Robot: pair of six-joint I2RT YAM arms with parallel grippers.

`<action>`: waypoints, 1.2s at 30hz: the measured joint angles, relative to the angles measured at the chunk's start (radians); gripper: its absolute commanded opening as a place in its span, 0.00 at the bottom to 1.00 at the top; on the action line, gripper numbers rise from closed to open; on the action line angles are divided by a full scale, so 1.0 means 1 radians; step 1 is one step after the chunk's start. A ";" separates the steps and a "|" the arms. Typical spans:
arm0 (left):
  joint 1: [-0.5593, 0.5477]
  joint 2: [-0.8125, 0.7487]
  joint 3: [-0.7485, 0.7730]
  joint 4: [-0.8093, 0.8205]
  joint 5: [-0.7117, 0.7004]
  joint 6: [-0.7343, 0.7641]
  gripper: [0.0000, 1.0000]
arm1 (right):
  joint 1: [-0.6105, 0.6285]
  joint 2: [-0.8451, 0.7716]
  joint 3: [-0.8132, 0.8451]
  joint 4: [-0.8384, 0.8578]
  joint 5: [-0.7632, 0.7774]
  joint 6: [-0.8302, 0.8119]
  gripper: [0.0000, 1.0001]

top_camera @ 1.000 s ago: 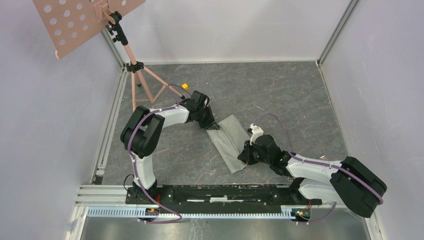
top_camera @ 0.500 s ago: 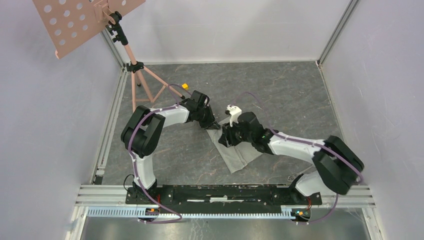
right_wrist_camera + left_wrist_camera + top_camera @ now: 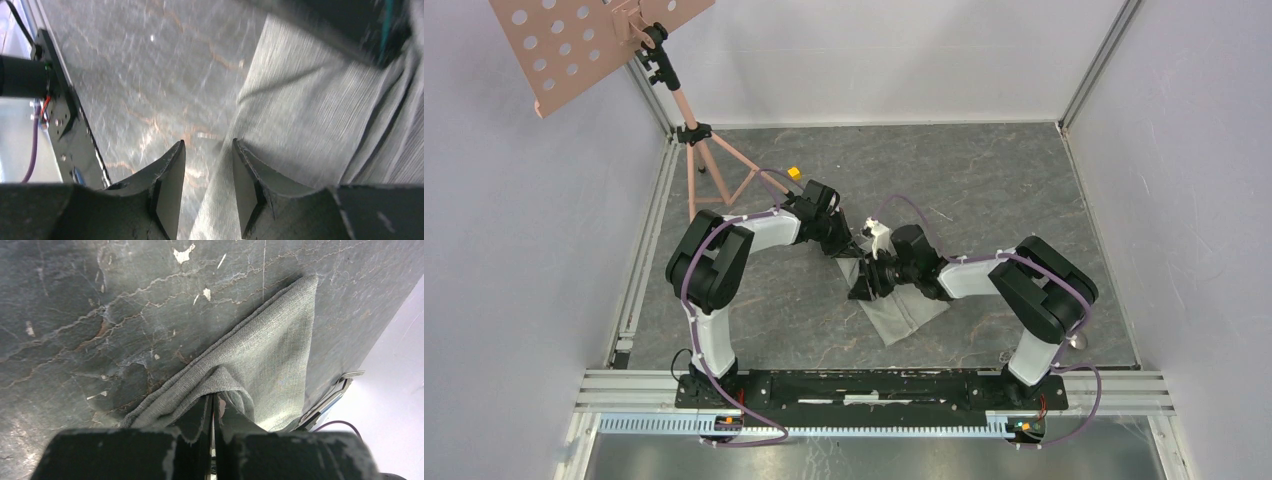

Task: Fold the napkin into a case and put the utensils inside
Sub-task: Smooth out the 2/3-rectangle-folded napkin at the center of the board.

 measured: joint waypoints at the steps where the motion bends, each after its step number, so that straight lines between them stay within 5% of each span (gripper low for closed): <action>1: 0.002 0.002 0.000 0.000 0.000 0.000 0.06 | 0.000 -0.006 -0.027 0.013 -0.008 0.004 0.45; 16: 0.017 0.014 0.000 0.005 0.018 0.000 0.05 | 0.000 -0.385 -0.436 0.049 -0.074 0.077 0.45; 22: 0.018 0.012 0.015 -0.014 0.023 0.000 0.39 | -0.001 -0.518 -0.448 -0.114 0.004 0.022 0.46; 25: 0.019 -0.010 0.015 -0.020 0.042 0.001 0.48 | -0.016 -0.560 -0.419 -0.220 0.066 -0.011 0.47; 30: 0.022 -0.121 0.010 -0.032 0.074 0.001 0.40 | -0.049 -0.607 -0.377 -0.309 0.141 -0.035 0.45; 36: 0.022 -0.171 -0.011 0.000 0.108 -0.002 0.24 | -0.062 -0.589 -0.369 -0.319 0.175 -0.029 0.32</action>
